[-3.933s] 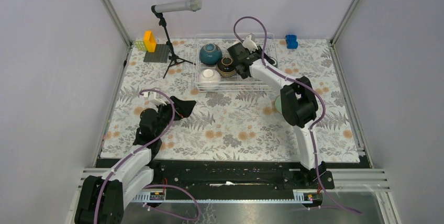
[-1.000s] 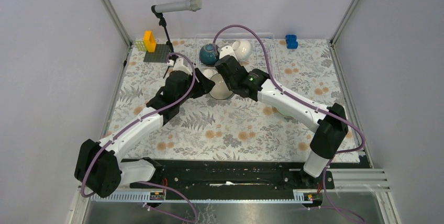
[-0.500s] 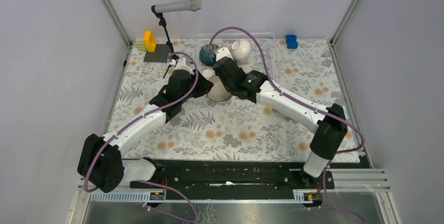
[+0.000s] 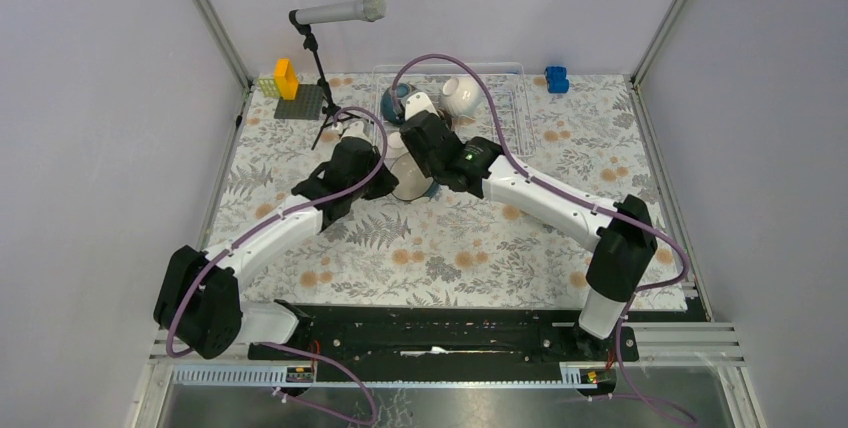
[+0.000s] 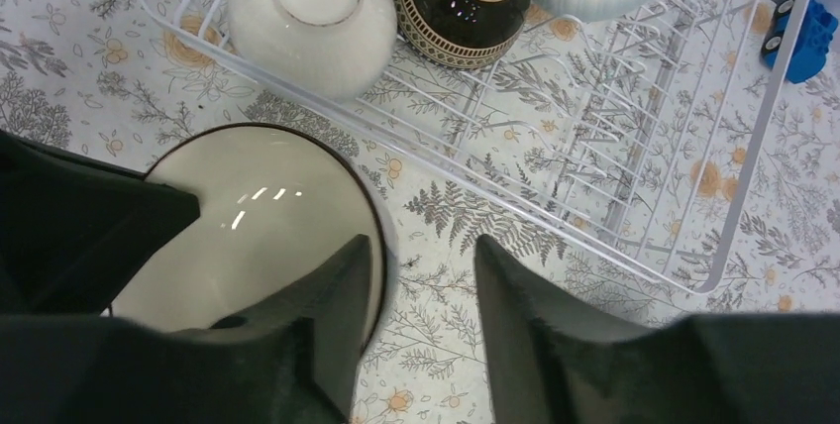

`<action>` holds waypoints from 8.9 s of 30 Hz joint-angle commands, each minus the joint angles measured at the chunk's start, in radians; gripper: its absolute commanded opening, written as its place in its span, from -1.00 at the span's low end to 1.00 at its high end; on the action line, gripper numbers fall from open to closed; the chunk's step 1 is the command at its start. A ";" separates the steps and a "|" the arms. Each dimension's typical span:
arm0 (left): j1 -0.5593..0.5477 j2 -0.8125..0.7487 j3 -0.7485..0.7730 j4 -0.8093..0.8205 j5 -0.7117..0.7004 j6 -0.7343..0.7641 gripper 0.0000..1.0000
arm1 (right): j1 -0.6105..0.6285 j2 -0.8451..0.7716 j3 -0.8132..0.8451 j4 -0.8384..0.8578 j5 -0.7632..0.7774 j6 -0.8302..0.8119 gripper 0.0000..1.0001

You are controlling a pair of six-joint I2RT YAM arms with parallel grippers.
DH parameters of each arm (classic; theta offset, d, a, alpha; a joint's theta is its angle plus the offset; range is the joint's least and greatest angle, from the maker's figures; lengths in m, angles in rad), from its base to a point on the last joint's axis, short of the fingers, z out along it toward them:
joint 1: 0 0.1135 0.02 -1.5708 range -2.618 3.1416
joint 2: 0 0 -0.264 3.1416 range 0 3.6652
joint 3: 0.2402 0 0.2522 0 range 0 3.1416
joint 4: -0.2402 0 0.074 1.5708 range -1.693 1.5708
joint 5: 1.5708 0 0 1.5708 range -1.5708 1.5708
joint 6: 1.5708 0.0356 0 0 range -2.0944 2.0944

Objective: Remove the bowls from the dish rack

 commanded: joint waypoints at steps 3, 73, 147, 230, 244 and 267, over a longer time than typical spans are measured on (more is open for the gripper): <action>0.008 -0.068 0.054 -0.031 -0.113 -0.011 -1.00 | 0.011 -0.043 -0.004 0.082 0.073 0.001 0.35; 0.418 -0.037 -0.038 -0.216 -0.285 -0.318 0.26 | -0.320 0.081 -0.138 0.469 -0.450 0.506 0.99; 0.374 0.222 -0.024 0.517 0.441 0.028 0.35 | -0.377 0.398 0.018 0.625 -0.921 0.805 0.53; 0.337 0.315 0.163 0.280 0.282 0.107 0.42 | -0.419 0.586 0.031 0.782 -0.976 0.849 0.99; 0.315 0.224 0.091 0.291 0.227 0.112 0.34 | -0.421 0.417 -0.104 0.873 -0.949 0.875 0.31; 0.311 0.009 -0.026 0.331 0.261 0.040 0.65 | -0.424 0.213 -0.141 0.803 -0.794 0.755 0.18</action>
